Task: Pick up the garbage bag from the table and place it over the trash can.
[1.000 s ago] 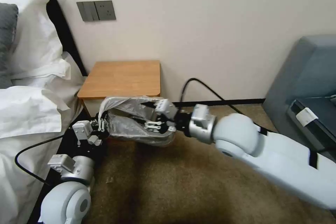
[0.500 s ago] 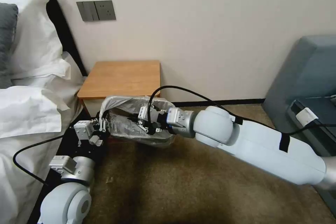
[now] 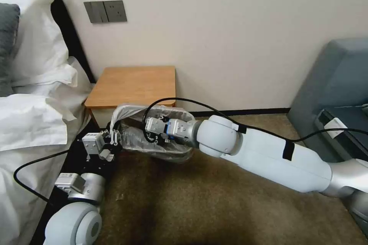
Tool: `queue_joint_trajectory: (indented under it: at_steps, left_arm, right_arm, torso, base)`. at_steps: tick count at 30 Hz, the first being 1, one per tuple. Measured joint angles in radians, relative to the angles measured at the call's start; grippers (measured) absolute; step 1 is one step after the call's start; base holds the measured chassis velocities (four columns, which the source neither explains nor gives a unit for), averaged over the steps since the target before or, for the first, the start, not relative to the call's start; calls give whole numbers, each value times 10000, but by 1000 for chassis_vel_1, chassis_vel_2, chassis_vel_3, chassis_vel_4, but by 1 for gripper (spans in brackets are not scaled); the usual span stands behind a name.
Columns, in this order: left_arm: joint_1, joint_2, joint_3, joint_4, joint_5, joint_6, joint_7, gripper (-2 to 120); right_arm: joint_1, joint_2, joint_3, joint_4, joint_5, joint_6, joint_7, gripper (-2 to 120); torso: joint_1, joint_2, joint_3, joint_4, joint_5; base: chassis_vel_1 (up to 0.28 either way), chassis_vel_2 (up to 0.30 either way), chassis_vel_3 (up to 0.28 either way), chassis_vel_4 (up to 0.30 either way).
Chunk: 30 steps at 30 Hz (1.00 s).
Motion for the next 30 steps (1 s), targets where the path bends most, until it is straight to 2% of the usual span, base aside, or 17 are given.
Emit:
queue_joint_trajectory:
  at_steps: [6,30]
  left_arm:
    - [118,-74,253,-142,183,-19,36,9]
    - [243,-147,223,-382,182,23,214,9]
  right_arm:
    - [146,210,-219,-515,-188,0,58,0]
    - [304,724,-548,-1560,-598,-388,-14,0]
  torso:
    - [0,0,0,0,0]
    - [0,0,0,0,0]
  base:
    - [0,0,0,0]
    - [0,0,0,0]
